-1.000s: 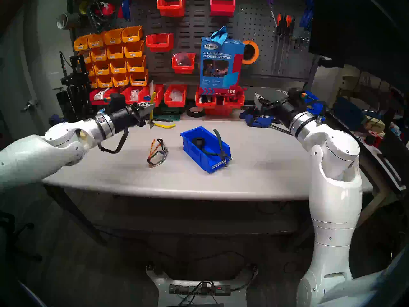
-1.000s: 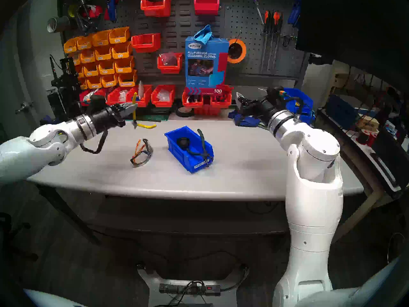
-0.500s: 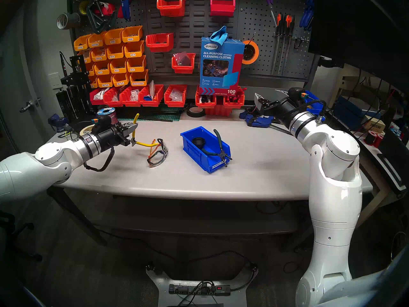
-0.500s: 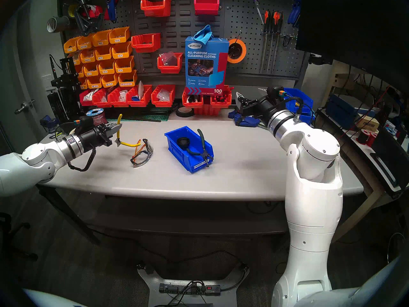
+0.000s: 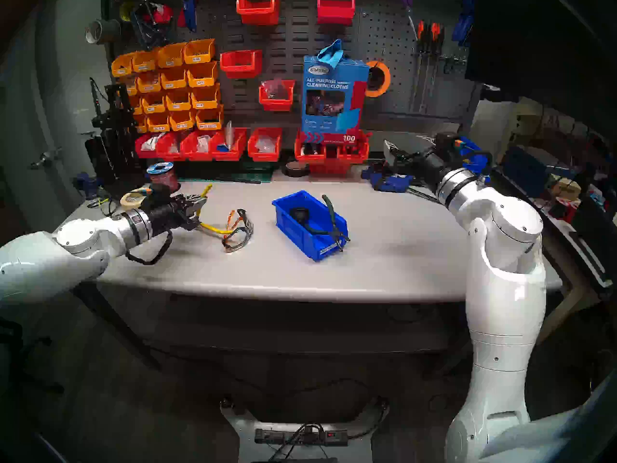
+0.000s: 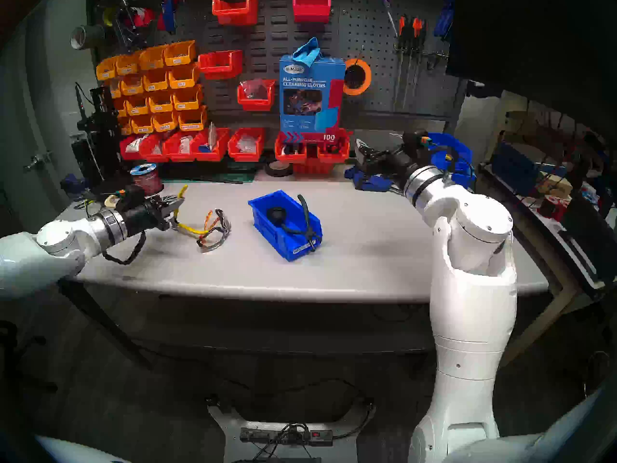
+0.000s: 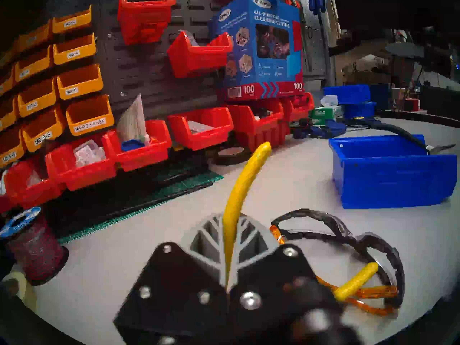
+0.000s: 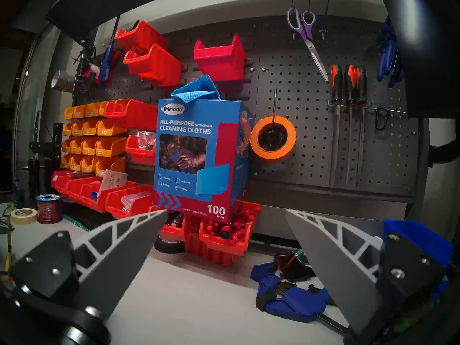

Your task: Take out tools from the storage box

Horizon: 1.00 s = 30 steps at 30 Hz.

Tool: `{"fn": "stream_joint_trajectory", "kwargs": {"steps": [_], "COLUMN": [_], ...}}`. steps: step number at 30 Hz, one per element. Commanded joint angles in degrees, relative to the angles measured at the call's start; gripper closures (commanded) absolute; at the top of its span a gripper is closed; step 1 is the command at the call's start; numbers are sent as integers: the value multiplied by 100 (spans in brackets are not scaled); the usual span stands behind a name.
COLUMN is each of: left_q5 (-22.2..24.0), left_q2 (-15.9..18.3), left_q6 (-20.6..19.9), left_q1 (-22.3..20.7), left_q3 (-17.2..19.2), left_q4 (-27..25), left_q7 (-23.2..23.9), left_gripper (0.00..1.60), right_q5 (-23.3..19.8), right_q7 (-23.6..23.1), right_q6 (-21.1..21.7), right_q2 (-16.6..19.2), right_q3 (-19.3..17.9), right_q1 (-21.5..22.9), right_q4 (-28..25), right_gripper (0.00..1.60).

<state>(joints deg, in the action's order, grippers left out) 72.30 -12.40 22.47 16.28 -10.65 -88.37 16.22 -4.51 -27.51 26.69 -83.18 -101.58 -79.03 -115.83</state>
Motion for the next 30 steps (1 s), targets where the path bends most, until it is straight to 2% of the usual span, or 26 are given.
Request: {"fn": "stream_joint_trajectory", "kwargs": {"steps": [1, 2, 3, 4, 9, 10, 11, 23, 30], "left_q5": [-70, -77, -77, -81, -158, -167, -170, -209, -54], "left_q2": [-101, -116, -116, -129, -228, -244, -262, -414, -227], "left_q6": [-47, -44, -44, -41, -60, -62, -67, -62, -57], "left_q1": [47, 52, 52, 56, 63, 65, 67, 60, -87], "left_q3": [-57, -63, -63, -68, -108, -116, -123, -116, 30], "left_q4": [57, 62, 62, 66, 68, 63, 64, 87, -147], "left_q7": [30, 25, 25, 16, -10, -25, -22, -158, -33], "left_gripper": [144, 135, 135, 116, 82, 10, 0, 0, 0], "right_q5": [-8, -6, -6, -3, 11, 14, 16, 50, 67], "right_q7": [-6, -8, -8, -10, -23, -26, -28, -59, -76], "right_q6": [0, 0, 0, 0, 1, 1, 1, 2, 0], "right_q2": [-4, -6, -6, -8, -21, -24, -25, -55, -70], "right_q3": [14, 12, 12, 11, 5, 4, 3, -12, -21], "right_q1": [78, 78, 78, 78, 81, 82, 82, 88, 90], "right_q4": [-74, -74, -74, -74, -74, -74, -74, -74, -72], "right_gripper": [0, 0, 0, 0, 0, 0, 0, 0, 0]}}
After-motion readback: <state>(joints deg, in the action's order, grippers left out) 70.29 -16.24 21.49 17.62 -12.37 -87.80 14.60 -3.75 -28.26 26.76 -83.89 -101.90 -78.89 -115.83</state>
